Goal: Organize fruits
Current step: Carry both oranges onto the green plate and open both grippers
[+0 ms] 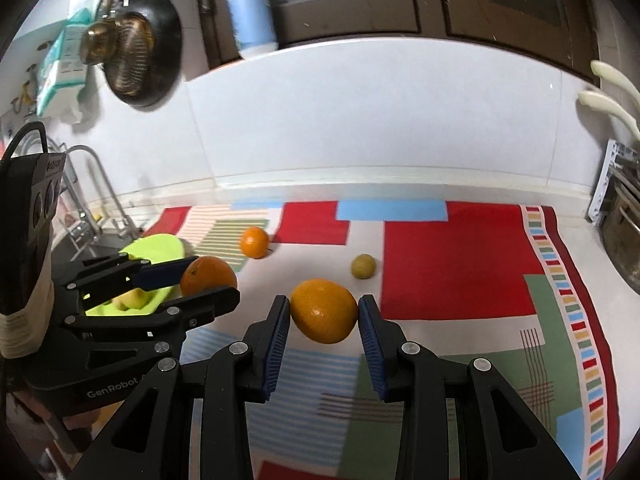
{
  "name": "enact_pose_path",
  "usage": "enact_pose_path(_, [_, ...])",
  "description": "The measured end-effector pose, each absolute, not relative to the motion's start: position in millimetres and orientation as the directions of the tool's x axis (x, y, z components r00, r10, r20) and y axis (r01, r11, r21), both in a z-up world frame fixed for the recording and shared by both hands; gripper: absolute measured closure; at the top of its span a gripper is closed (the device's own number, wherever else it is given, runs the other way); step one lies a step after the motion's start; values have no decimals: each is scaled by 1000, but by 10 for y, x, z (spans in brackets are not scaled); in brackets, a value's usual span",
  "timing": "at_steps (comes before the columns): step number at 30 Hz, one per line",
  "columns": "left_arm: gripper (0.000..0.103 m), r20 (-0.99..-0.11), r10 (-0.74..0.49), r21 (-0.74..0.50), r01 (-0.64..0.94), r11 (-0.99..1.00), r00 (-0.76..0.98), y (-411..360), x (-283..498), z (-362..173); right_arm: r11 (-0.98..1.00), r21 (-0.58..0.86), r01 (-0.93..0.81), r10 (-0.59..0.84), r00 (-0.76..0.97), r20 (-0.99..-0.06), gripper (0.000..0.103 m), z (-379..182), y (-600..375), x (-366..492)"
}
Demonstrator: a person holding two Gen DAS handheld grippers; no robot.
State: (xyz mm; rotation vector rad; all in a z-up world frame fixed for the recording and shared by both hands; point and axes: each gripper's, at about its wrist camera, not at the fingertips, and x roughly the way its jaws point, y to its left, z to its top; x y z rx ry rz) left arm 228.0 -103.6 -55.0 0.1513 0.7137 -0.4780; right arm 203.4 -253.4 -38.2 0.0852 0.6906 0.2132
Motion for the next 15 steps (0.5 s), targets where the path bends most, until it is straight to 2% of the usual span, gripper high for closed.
enact_pose_path(15, [61,-622,-258,-24,311,950,739,-246,1705,-365,945,148,-293,322,742,-588,67,-202,-1895,1683])
